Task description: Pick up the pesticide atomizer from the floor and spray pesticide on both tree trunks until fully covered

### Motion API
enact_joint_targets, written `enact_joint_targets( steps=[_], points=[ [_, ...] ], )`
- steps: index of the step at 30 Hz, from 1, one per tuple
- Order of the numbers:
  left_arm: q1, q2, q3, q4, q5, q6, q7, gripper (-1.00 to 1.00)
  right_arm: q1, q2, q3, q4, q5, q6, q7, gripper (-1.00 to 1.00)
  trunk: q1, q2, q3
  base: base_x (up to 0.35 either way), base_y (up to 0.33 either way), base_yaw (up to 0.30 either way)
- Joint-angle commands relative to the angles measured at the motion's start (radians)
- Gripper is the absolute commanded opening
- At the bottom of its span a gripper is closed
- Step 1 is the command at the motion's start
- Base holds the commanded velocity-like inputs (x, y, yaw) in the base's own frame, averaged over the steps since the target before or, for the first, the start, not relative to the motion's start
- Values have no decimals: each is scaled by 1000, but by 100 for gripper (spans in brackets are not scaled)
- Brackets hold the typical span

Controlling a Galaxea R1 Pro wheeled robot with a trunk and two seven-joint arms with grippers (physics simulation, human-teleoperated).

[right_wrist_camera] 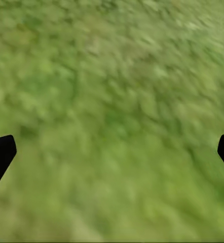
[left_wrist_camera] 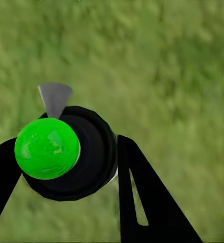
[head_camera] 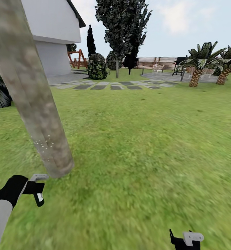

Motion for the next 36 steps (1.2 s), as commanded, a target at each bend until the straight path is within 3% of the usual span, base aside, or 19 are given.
enact_joint_targets(
  steps=[1, 10, 16, 27, 36],
  points=[
    [-1, -1, 7, -3, -10, 4, -9, -100, -1, 1, -5, 1, 11, -3, -3, 100, 0, 0, -1, 1, -272, 0],
    [-1, 0, 10, -4, -11, 4, -8, -100, -1, 2, -5, 1, 11, -3, -3, 100, 0, 0, -1, 155, -228, 25],
    [0, -1, 10, -4, -11, 4, -8, -100, -1, 2, -4, 1, 11, -3, -3, 100, 0, 0, -1, 211, -203, 253],
    [-1, 0, 10, -7, -11, 5, -8, -100, -1, 2, -4, 2, 11, -3, -3, 100, 0, 0, -1, 18, -268, 263],
    [-1, -2, 12, -8, -9, 4, -8, -100, -1, 2, -4, 1, 11, -3, -3, 100, 0, 0, -1, 151, -245, 23]
  ],
)
